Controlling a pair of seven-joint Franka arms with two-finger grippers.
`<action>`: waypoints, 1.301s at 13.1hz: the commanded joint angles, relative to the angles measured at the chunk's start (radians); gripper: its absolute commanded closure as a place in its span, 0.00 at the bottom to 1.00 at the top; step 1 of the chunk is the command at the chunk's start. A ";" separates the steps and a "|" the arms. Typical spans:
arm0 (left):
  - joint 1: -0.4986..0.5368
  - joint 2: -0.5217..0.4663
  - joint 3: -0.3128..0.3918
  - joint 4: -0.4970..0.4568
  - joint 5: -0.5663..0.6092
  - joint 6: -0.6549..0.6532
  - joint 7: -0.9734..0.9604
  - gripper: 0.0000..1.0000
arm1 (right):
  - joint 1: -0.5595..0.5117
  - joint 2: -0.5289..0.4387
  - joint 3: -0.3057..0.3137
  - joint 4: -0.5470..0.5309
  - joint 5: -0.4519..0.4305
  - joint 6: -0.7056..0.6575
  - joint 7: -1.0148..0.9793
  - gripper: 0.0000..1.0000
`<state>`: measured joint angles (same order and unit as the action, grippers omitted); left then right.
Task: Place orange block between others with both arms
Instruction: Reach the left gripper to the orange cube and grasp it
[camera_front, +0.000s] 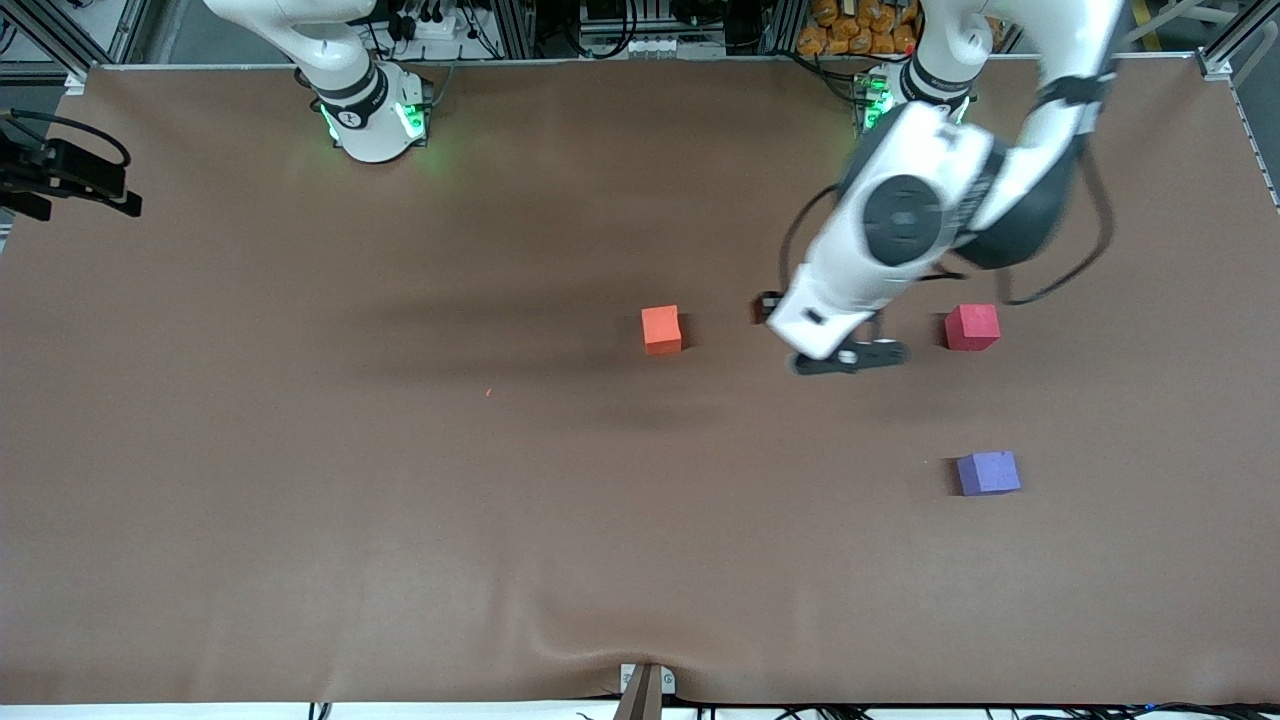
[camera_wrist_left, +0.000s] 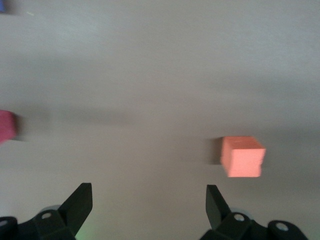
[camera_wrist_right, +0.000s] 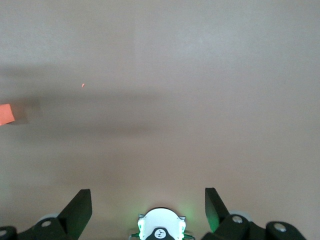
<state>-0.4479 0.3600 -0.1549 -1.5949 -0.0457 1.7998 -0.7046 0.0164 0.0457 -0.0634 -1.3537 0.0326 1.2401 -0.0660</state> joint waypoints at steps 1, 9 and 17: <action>-0.087 0.083 0.008 0.021 -0.003 0.102 -0.120 0.00 | -0.009 -0.020 0.016 -0.012 -0.062 0.004 -0.025 0.00; -0.236 0.276 0.012 0.020 0.003 0.364 -0.252 0.00 | -0.010 -0.009 0.017 -0.010 -0.062 0.004 -0.043 0.00; -0.270 0.344 0.012 0.003 0.078 0.400 -0.320 0.00 | -0.021 0.006 0.016 -0.022 -0.057 0.004 -0.038 0.00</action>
<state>-0.6972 0.6915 -0.1501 -1.5964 0.0094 2.1842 -0.9916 0.0127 0.0493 -0.0602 -1.3603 -0.0110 1.2418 -0.0924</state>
